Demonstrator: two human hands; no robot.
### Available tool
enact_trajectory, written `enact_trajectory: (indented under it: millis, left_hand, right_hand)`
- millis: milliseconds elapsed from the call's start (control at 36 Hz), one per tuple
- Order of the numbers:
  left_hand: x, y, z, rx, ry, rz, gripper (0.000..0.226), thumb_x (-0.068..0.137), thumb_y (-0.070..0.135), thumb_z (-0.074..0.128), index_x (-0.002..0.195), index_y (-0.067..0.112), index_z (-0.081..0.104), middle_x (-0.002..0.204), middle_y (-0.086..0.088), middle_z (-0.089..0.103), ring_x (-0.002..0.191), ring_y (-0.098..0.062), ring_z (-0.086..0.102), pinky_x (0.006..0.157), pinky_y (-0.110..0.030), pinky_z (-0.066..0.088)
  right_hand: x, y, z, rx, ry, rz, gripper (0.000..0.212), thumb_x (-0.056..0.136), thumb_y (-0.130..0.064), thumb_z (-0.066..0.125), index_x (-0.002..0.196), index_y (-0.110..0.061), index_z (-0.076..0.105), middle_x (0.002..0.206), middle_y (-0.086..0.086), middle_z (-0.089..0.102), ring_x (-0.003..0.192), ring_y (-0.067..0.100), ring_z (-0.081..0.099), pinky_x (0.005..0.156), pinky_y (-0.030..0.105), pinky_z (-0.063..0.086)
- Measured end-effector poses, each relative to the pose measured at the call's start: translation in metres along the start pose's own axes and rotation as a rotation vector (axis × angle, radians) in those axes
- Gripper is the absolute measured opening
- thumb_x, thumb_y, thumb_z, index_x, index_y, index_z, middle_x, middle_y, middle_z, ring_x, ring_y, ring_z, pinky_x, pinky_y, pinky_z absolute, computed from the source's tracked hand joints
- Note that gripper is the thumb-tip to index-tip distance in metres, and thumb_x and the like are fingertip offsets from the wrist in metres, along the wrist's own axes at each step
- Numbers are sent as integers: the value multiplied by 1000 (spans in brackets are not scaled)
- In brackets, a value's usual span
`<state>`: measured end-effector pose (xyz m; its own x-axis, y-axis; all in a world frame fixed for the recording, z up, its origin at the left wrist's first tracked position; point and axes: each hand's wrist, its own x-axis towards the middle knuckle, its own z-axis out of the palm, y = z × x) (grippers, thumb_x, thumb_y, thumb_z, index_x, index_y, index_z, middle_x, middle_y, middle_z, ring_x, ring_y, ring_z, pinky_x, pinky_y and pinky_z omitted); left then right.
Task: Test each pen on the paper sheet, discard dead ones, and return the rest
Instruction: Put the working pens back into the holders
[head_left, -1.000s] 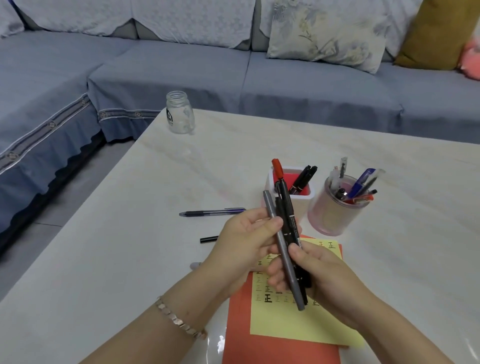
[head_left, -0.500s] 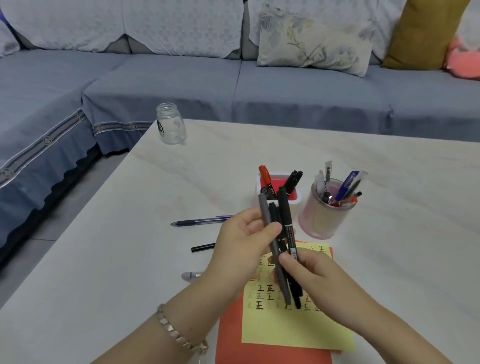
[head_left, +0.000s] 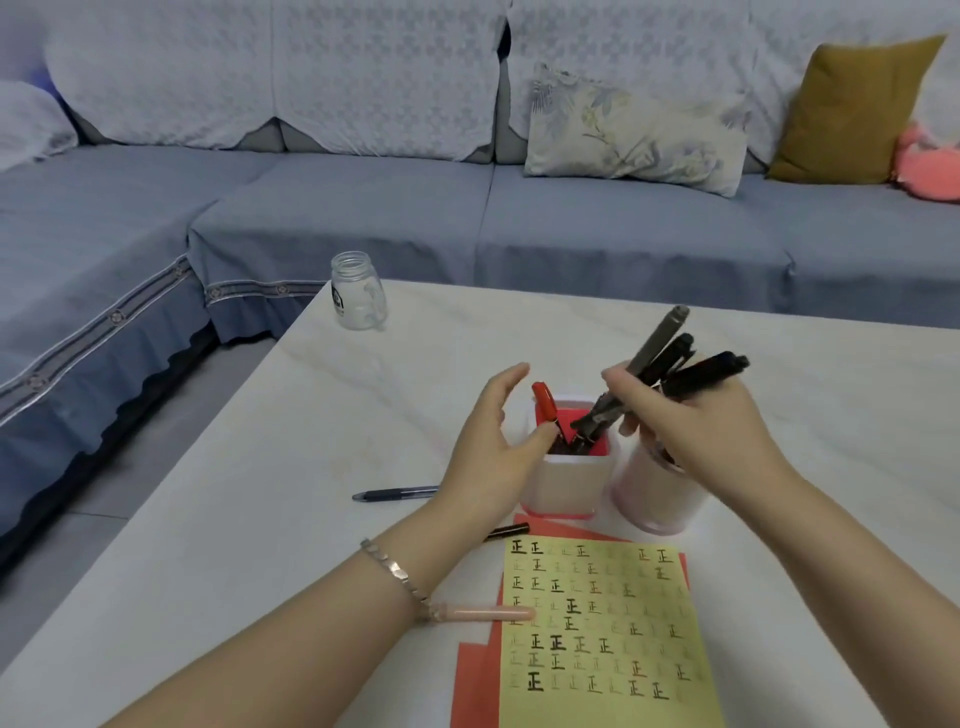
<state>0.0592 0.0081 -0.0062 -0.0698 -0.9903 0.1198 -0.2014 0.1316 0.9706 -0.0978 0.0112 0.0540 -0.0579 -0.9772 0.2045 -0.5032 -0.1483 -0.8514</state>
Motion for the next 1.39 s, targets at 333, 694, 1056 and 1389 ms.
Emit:
enact_trajectory:
  millis: [333,694,1056,1389]
  left_hand:
    - [26,-29,3,24,-214,-134,80,79,20,73,143,32,25,103,38,33,110,5,37,83,-4,33]
    - [28,-42,4,20,-205,-117,81,81,24,72,144,33,21,116,24,39,121,-2,37,100,-21,31]
    - [2,-86,-70,1106,-336,-144,78,81,50,62,142,17,27,140,-3,37,127,-22,34,103,-30,27]
    - [-16,-103,-85,958,-269,-211,17,96,21,45,107,10,53,109,-9,49,101,-25,46,84,-31,39]
  right_hand:
    - [21,19,47,-273,-74,188,34,77,-40,68,56,-15,61,50,1,57,52,15,56,51,27,42]
    - [6,35,58,-454,-88,-195,32,95,-9,42,124,-13,57,137,8,50,136,21,35,101,25,28]
    - [-41,38,43,-370,-16,-479,17,77,-3,56,87,-5,70,93,2,63,95,10,50,91,10,35]
    - [-49,64,135,-736,-647,-352,39,92,-18,46,131,-19,48,131,1,50,121,21,40,99,31,32]
